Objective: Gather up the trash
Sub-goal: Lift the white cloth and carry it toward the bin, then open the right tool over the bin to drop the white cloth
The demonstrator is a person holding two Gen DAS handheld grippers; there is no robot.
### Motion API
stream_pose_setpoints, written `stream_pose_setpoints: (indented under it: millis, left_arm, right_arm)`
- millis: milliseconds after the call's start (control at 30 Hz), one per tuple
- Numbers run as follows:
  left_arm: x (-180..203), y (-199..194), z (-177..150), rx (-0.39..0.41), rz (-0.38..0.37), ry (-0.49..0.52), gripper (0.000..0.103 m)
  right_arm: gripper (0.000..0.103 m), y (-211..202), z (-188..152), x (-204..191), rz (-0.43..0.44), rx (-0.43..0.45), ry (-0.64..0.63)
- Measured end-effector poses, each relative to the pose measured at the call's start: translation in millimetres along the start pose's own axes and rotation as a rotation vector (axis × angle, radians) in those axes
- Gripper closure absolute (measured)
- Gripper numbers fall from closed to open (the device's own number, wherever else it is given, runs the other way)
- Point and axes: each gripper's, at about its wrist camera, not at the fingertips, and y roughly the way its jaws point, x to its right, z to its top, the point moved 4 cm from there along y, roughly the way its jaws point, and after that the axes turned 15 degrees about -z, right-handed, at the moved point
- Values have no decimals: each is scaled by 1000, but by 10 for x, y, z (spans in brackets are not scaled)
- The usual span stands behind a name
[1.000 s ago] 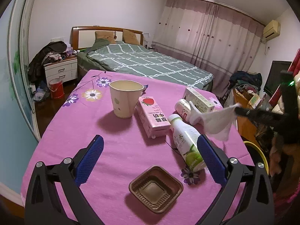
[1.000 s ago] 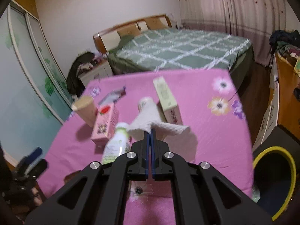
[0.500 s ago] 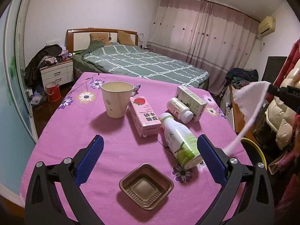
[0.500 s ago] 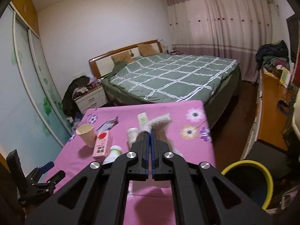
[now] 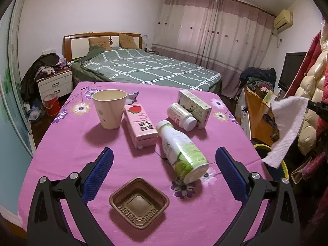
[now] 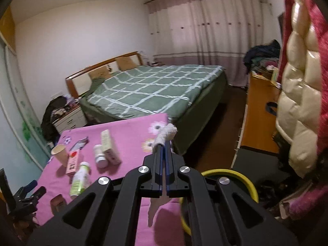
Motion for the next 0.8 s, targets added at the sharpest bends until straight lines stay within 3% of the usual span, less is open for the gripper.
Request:
stream_pose_setpoints:
  millis: [200, 367, 500, 700, 800]
  left_arm:
    - [119, 51, 15, -10, -7, 20, 5]
    - [164, 92, 11, -23, -8, 27, 5]
    - [175, 126, 6, -32, -8, 29, 5]
    - [192, 164, -14, -43, -13, 31, 5]
    - [203, 177, -27, -48, -17, 32, 5]
  right_arm:
    - [101, 160, -120, 292, -62, -31, 33]
    - [101, 432, -356, 442, -111, -113, 24]
    - [94, 602, -567, 552, -146, -175, 16]
    - [92, 657, -674, 636, -229, -186, -8]
    - [88, 645, -687, 643, -214, -185, 6]
